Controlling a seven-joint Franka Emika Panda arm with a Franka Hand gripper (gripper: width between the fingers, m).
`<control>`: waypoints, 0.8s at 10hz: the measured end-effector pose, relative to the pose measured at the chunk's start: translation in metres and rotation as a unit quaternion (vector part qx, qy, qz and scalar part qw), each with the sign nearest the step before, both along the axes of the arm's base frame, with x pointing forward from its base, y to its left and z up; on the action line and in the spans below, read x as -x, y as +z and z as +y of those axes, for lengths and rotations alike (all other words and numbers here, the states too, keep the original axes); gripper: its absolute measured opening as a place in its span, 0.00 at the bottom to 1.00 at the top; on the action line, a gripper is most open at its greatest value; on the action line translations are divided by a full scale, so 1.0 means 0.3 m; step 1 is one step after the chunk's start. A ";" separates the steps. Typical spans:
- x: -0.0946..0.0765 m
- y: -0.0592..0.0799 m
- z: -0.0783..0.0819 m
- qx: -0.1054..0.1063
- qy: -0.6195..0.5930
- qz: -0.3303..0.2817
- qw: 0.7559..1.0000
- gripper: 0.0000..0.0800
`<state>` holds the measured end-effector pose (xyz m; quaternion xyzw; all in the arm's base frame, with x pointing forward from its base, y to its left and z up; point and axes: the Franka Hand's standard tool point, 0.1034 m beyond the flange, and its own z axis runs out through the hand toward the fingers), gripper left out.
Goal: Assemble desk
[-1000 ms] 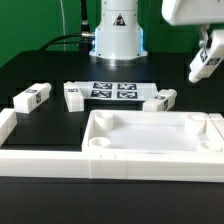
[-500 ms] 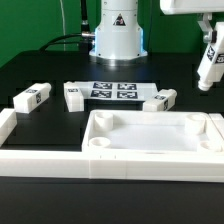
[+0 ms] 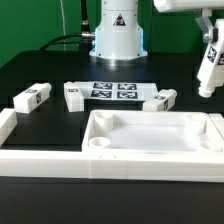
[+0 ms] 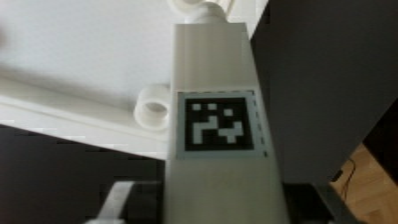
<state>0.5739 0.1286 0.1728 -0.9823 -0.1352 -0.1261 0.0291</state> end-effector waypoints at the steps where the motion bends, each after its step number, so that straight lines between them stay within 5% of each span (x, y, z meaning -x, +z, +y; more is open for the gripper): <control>1: 0.005 -0.007 0.001 0.000 0.002 -0.001 1.000 0.36; 4: 0.003 -0.012 -0.004 -0.001 0.003 -0.002 1.000 0.36; 7: -0.105 0.011 -0.032 -0.012 0.002 -0.025 1.000 0.36; 8: -0.122 0.026 -0.030 -0.018 -0.001 -0.074 0.997 0.36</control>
Offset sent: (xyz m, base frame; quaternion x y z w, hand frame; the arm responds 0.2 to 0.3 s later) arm 0.0000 0.0000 0.0000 0.0000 0.0000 0.0000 1.0000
